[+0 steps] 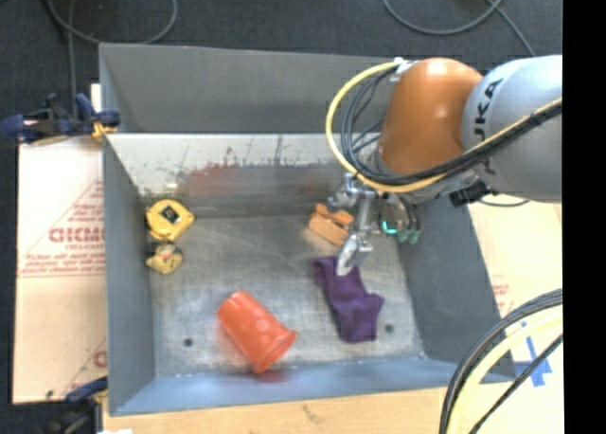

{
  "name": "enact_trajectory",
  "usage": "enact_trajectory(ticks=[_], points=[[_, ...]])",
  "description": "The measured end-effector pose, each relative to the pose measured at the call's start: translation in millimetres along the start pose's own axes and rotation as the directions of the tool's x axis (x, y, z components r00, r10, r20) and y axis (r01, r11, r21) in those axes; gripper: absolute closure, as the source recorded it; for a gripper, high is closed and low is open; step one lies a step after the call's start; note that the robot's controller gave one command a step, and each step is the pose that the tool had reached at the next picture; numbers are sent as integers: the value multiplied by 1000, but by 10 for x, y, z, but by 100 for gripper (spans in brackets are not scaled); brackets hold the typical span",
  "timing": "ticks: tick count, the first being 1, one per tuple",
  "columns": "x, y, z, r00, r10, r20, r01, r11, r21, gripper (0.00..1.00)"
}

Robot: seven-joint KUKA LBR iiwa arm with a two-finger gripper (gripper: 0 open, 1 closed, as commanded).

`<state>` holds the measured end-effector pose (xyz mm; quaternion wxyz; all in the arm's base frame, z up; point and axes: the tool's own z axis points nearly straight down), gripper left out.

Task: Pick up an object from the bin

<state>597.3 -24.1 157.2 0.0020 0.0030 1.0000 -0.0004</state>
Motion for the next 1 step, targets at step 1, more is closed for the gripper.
enact_trajectory(ticks=[1], points=[[1, -6, 27, 1000, -12, 3, 12, 1000, 0, 0]])
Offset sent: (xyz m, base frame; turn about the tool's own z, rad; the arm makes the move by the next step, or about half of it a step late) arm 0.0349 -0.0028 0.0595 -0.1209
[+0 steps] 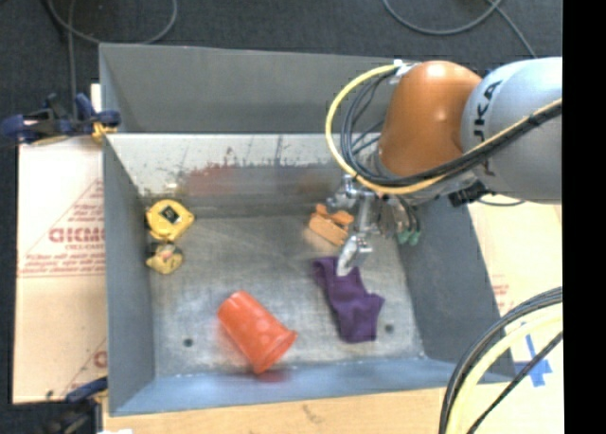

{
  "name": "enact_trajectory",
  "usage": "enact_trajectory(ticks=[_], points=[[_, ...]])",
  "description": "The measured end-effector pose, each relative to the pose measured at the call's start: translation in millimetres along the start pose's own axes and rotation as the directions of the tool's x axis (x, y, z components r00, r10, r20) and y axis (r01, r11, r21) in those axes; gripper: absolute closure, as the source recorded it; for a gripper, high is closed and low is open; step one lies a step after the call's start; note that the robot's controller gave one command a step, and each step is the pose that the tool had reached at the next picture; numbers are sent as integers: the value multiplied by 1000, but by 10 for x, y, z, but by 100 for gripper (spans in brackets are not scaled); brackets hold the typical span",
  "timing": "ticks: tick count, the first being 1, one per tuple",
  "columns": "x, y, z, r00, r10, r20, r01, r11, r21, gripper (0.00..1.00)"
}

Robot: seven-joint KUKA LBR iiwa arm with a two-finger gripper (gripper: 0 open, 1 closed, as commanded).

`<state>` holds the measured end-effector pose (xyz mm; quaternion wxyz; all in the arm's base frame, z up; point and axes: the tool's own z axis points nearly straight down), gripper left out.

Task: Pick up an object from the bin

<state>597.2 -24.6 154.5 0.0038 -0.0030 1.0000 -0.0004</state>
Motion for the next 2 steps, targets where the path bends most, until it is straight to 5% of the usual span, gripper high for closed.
enact_trajectory(ticks=[1, 2], points=[[-111, -20, -27, 998, -62, -15, 62, 998, -1, 0], [-162, 92, 732, 995, -96, -3, 96, 995, 1, 100]])
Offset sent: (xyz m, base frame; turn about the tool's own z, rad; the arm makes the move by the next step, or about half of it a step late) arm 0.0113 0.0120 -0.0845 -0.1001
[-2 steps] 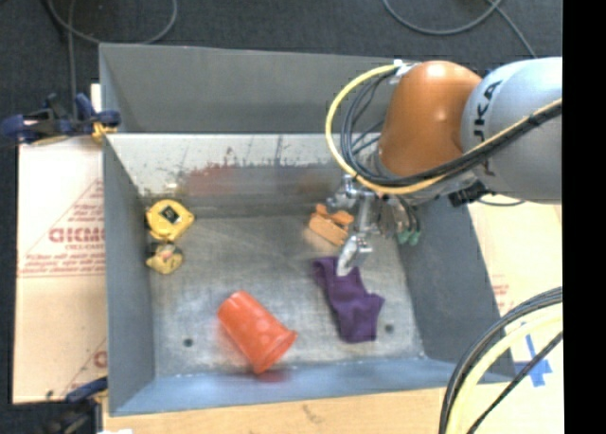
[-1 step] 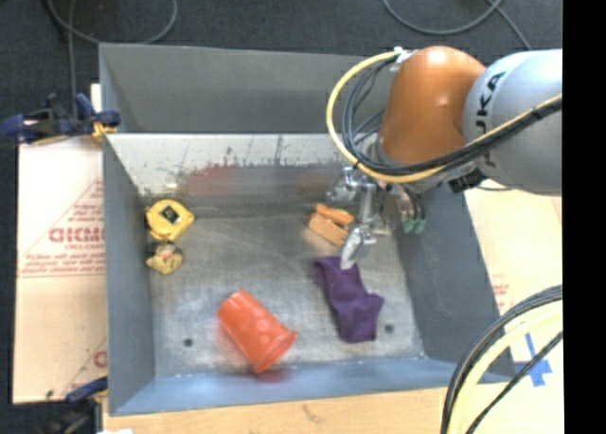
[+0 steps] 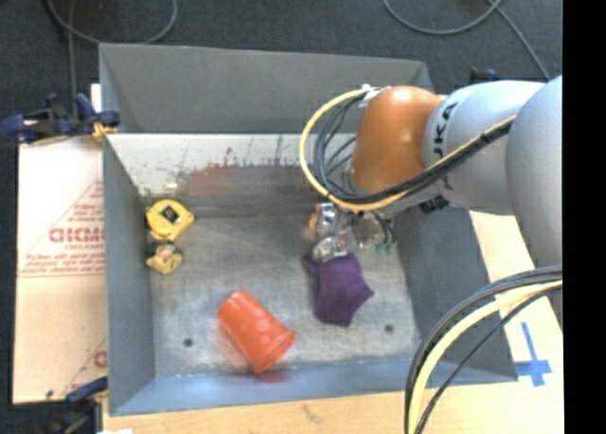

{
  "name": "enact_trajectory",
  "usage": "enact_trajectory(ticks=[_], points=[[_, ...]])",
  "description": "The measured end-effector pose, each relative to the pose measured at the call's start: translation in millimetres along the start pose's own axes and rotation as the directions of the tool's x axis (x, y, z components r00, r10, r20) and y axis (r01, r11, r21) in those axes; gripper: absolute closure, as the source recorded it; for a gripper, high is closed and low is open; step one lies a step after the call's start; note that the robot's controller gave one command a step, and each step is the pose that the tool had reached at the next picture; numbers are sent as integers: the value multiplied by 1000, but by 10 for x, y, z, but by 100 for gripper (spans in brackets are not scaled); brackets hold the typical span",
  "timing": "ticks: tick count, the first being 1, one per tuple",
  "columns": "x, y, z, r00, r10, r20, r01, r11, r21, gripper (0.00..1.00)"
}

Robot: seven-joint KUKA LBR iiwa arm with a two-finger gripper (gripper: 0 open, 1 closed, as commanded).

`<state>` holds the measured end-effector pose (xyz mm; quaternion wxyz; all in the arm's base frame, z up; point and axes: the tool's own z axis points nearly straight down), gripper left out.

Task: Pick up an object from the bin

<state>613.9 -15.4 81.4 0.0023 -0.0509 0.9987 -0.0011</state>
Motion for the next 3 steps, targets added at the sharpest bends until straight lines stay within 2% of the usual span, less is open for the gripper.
enact_trajectory(ticks=[1, 2, 3], points=[[-2, 0, -2, 1000, 0, 1, 0, 1000, 0, 100], [-157, -104, -1163, 1000, 2, 1, -2, 1000, 0, 100], [-155, -103, -1160, 1000, 2, 0, -2, 1000, -1, 100]])
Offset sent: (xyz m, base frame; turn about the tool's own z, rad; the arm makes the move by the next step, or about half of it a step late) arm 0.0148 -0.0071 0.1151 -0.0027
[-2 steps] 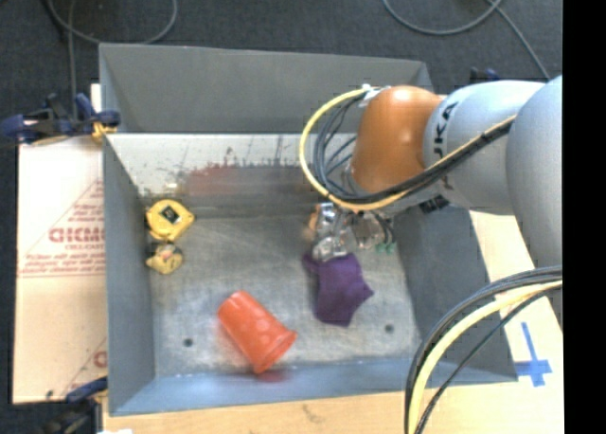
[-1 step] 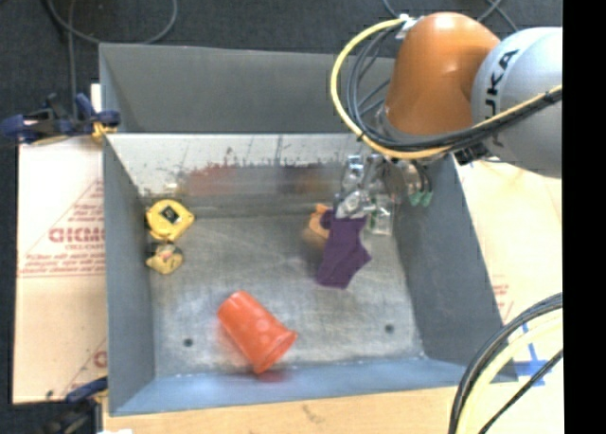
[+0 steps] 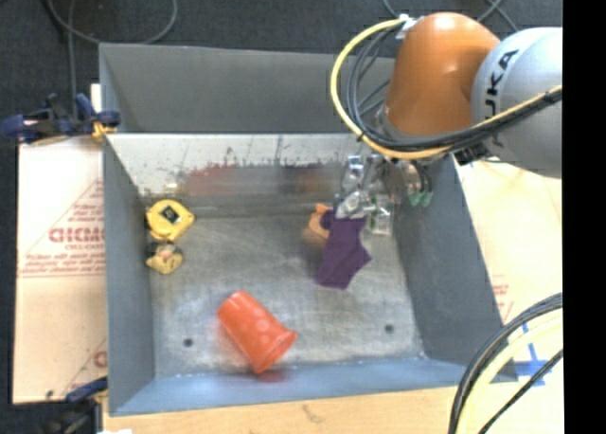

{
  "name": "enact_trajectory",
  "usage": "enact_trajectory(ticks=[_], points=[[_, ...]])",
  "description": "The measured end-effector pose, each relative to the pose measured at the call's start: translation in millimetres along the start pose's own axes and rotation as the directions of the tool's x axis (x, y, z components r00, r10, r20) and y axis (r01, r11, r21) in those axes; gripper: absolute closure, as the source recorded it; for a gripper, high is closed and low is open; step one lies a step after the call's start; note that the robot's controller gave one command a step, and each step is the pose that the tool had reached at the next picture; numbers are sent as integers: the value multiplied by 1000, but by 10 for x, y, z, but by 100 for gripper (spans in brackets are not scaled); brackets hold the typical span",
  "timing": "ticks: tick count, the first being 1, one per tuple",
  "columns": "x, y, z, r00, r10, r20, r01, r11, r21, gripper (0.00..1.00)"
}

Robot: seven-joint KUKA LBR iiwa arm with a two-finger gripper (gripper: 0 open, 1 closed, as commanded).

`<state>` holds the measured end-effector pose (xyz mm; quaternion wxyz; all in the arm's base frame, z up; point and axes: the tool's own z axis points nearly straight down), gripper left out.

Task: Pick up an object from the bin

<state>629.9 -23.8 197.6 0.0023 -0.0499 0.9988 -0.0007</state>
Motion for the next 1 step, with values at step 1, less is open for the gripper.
enact_trajectory(ticks=[1], points=[[105, -152, -1054, 975, -223, 2, 223, 975, -1, 100]])
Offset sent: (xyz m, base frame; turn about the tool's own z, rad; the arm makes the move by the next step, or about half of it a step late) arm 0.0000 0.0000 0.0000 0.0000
